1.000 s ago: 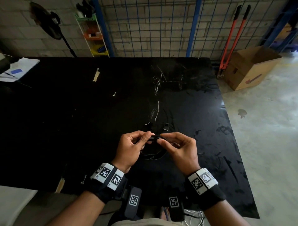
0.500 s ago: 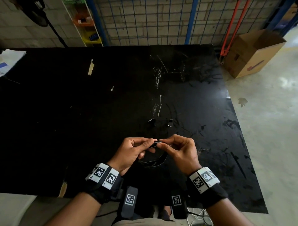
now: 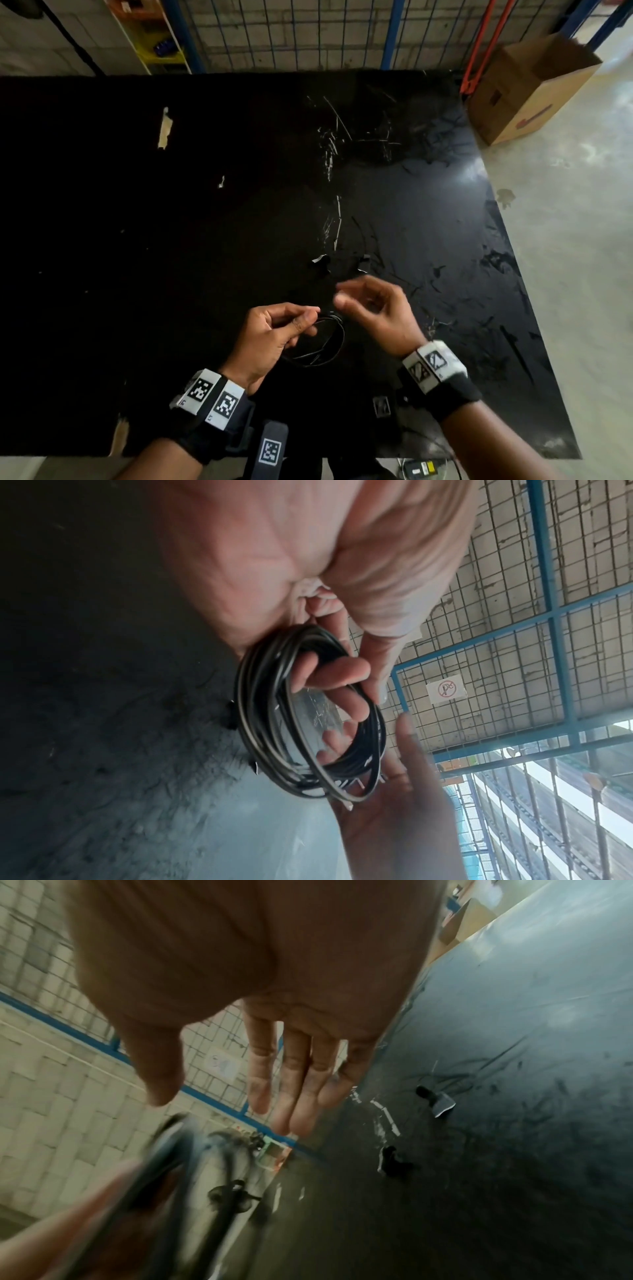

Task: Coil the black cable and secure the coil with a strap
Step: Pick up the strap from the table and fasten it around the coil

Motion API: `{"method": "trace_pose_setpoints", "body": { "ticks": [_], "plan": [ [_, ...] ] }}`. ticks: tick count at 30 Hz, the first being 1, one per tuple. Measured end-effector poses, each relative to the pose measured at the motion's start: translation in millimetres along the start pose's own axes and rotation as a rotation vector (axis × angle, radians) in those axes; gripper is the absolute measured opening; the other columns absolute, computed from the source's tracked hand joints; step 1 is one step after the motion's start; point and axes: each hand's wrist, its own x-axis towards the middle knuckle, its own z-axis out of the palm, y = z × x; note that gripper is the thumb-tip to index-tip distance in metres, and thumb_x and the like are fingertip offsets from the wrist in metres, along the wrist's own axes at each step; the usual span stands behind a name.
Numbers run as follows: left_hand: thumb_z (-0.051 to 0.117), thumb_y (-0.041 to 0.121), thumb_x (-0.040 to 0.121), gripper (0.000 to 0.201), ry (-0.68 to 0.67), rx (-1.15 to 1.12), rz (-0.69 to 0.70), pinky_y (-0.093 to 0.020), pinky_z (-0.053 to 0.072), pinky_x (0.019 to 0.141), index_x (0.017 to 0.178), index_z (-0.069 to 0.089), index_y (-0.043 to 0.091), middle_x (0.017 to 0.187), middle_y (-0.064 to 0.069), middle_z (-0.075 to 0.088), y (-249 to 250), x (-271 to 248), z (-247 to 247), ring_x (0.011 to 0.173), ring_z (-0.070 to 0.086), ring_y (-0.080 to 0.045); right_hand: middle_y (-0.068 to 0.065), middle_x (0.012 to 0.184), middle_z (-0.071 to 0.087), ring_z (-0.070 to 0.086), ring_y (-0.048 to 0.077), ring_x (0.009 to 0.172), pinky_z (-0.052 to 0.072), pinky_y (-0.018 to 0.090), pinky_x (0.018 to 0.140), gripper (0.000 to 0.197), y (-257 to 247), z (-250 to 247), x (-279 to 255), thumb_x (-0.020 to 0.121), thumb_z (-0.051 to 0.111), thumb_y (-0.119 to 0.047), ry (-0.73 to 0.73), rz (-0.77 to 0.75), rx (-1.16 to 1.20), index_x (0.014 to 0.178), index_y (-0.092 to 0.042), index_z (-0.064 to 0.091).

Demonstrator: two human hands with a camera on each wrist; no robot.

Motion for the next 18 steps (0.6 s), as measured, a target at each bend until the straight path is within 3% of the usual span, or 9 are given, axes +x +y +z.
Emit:
{"method": "trace_pose_setpoints", "body": {
  "ticks": [2,4,6,9,12,14,18],
  "plan": [
    [0.078,0.024,0.079,0.024,0.033,0.028,0.033,-0.011,0.041,0.053,0.096,0.083,0.007,0.074,-0.01,0.077,0,5,-6,0.052,0.052,-0.001,0.0,0.094,0.081,0.077,0.02,0.089,0.062,0.039,0.087,0.019,19,-12,34,0.087,0.081,-0.032,0.173,0.071,-0.192,0.099,-0.018,0.076],
    [0.079,0.026,0.079,0.023,0.053,0.056,0.064,-0.012,0.042,0.055,0.095,0.084,0.01,0.075,-0.011,0.077,2,8,-13,0.054,0.051,-0.003,0.002,0.104,0.076,0.074,0.025,0.098,0.058,0.037,0.088,0.02,41,-25,70,0.088,0.076,-0.031,0.274,0.136,-0.537,0.102,-0.018,0.07],
    [0.078,0.026,0.08,0.022,0.066,0.087,0.084,-0.013,0.044,0.056,0.095,0.084,0.012,0.076,-0.01,0.078,5,10,-20,0.055,0.053,-0.003,0.007,0.117,0.066,0.068,0.034,0.107,0.052,0.039,0.086,0.032,59,-31,103,0.087,0.073,-0.032,0.226,0.208,-0.766,0.113,-0.017,0.062],
    [0.078,0.025,0.082,0.02,0.085,0.123,0.115,-0.013,0.045,0.058,0.097,0.083,0.013,0.076,-0.009,0.079,9,11,-25,0.056,0.055,-0.002,0.009,0.125,0.055,0.065,0.038,0.109,0.051,0.039,0.077,0.044,80,-28,138,0.085,0.073,-0.032,0.111,0.255,-0.937,0.122,-0.018,0.054],
    [0.078,0.026,0.082,0.021,0.108,0.15,0.158,-0.014,0.045,0.058,0.097,0.083,0.013,0.076,-0.009,0.079,11,9,-28,0.057,0.057,-0.002,0.011,0.128,0.051,0.064,0.04,0.114,0.056,0.045,0.083,0.045,96,-23,155,0.086,0.072,-0.027,0.001,0.291,-1.022,0.128,-0.021,0.057],
    [0.078,0.025,0.083,0.021,0.118,0.153,0.187,-0.014,0.045,0.057,0.097,0.083,0.011,0.075,-0.008,0.079,12,7,-29,0.057,0.06,-0.001,0.013,0.122,0.057,0.065,0.041,0.111,0.055,0.045,0.085,0.033,100,-23,159,0.087,0.072,-0.023,0.003,0.284,-0.995,0.119,-0.02,0.067],
    [0.078,0.023,0.085,0.018,0.162,0.183,0.258,-0.014,0.045,0.055,0.096,0.083,0.011,0.077,-0.01,0.08,16,5,-31,0.063,0.067,-0.002,0.015,0.099,0.075,0.071,0.039,0.096,0.052,0.035,0.077,0.009,95,-24,147,0.084,0.069,-0.013,0.109,0.301,-0.881,0.089,-0.014,0.077]
  ]
}}
